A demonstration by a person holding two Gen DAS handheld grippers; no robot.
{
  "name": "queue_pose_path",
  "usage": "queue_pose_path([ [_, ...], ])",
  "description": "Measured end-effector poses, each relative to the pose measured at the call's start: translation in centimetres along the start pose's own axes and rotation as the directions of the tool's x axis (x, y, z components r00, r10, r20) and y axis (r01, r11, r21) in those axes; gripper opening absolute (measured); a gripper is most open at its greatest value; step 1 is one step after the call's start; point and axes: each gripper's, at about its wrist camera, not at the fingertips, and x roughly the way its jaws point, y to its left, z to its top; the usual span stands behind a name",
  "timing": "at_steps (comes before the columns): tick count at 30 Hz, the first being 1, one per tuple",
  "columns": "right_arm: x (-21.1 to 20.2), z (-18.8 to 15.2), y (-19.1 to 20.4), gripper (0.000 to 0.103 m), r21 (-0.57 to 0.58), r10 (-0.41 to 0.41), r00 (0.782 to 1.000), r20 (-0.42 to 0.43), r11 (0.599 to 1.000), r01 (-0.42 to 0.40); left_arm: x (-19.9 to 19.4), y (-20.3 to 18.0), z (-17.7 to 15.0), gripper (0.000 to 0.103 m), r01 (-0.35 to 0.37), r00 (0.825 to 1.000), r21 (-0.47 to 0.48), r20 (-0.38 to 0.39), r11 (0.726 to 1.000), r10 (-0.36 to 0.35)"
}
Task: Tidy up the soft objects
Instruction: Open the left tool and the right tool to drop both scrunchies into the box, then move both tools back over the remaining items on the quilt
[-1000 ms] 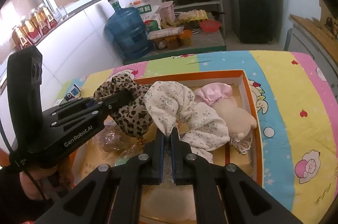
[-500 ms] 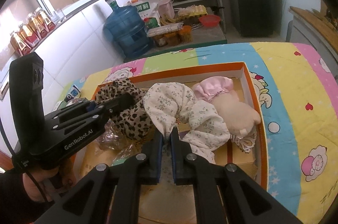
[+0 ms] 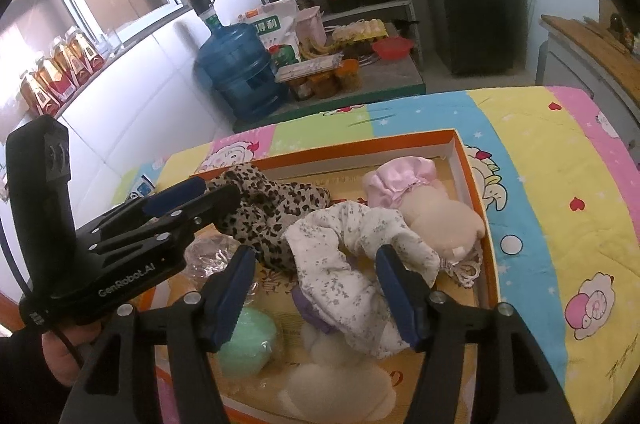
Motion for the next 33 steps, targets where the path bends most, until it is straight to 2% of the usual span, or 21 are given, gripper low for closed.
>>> queue_pose_path([
  [4, -0.6, 0.0, 0.3, 0.063, 0.006, -0.004, 1.0, 0.014, 1.0, 0.004, -1.1, 0.0, 0.3, 0.057, 0.009, 1.0, -0.002, 0.023, 1.0, -0.009],
  [7, -1.2, 0.0, 0.5, 0.063, 0.009, -0.01, 1.0, 0.026, 1.0, 0.009, -2.1, 0.1, 0.5, 0.068, 0.023, 0.999, -0.006, 0.045, 1.0, -0.023],
  [19, -4.0, -0.9, 3.1, 0.063, 0.02, -0.034, 0.997, 0.065, 0.999, 0.033, -6.7, 0.6, 0.4, 0.072, 0.081, 0.993, 0.003, 0.091, 0.997, -0.081],
  [26, -5.4, -1.6, 6.7, 0.063, 0.001, -0.034, 0.996, 0.086, 0.999, 0.034, -11.1, 2.2, -0.4, 0.072, 0.1, 0.985, 0.011, 0.138, 0.995, -0.1],
  [33, -5.5, -2.7, 12.2, 0.063, -0.05, -0.01, 0.996, 0.09, 0.999, 0.015, -15.9, 6.4, -2.0, 0.072, 0.08, 0.982, -0.015, 0.174, 0.997, -0.077],
])
